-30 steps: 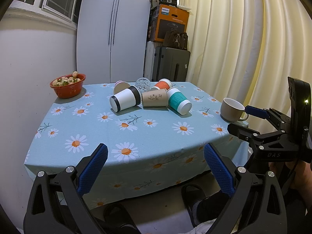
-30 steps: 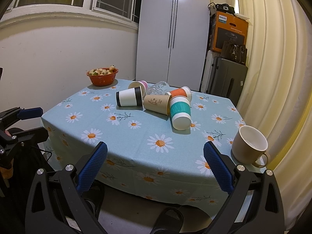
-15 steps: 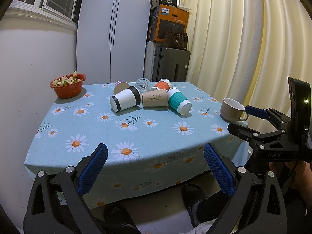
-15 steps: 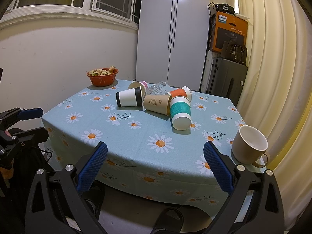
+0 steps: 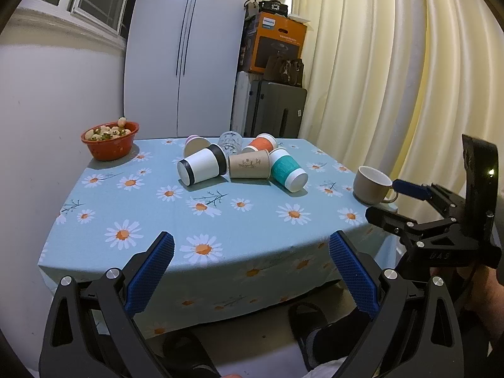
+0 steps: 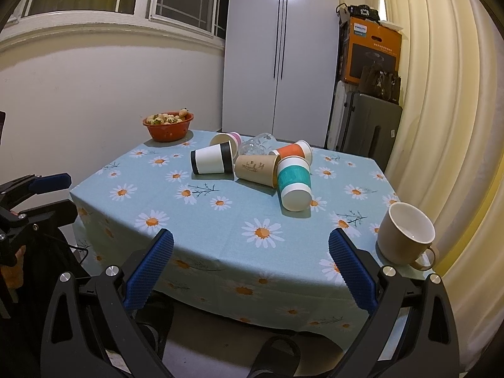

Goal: Flip cup upright
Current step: 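Reach the right gripper down to the teal-banded white cup lying on its side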

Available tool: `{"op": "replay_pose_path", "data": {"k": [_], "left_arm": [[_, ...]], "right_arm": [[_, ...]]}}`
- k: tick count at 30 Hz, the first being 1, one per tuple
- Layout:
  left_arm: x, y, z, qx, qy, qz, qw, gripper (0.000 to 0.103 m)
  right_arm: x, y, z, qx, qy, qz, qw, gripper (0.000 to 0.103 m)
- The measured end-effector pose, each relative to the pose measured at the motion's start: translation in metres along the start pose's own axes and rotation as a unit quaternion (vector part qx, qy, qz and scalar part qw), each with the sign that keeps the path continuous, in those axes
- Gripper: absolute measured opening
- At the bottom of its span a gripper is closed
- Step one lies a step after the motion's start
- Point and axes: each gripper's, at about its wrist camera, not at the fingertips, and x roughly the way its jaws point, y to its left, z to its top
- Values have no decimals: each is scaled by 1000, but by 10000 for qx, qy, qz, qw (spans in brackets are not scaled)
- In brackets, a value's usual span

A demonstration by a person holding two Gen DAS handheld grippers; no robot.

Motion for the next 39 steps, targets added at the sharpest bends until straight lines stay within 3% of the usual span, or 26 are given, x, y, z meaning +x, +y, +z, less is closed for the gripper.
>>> {"op": "replay_pose_path", "data": {"k": [9,21,32,39], "left_arm": [[31,15,20,-195,457,-212,9985,96],[103,26,67,-689,888,-1084,9877,96],[175,48,82,-1379,1379,-1320,9719,96],[204,47,91,-1390,1569,-1412,9675,96]], "right_arm": [[36,-34,20,744,716,391,9939,98],[146,-85,85,685,1973,692,9755,98],[253,-110,104,625,3240,1035,9383,89],[289,-122,103,624,3773,1050,9180,82]]}}
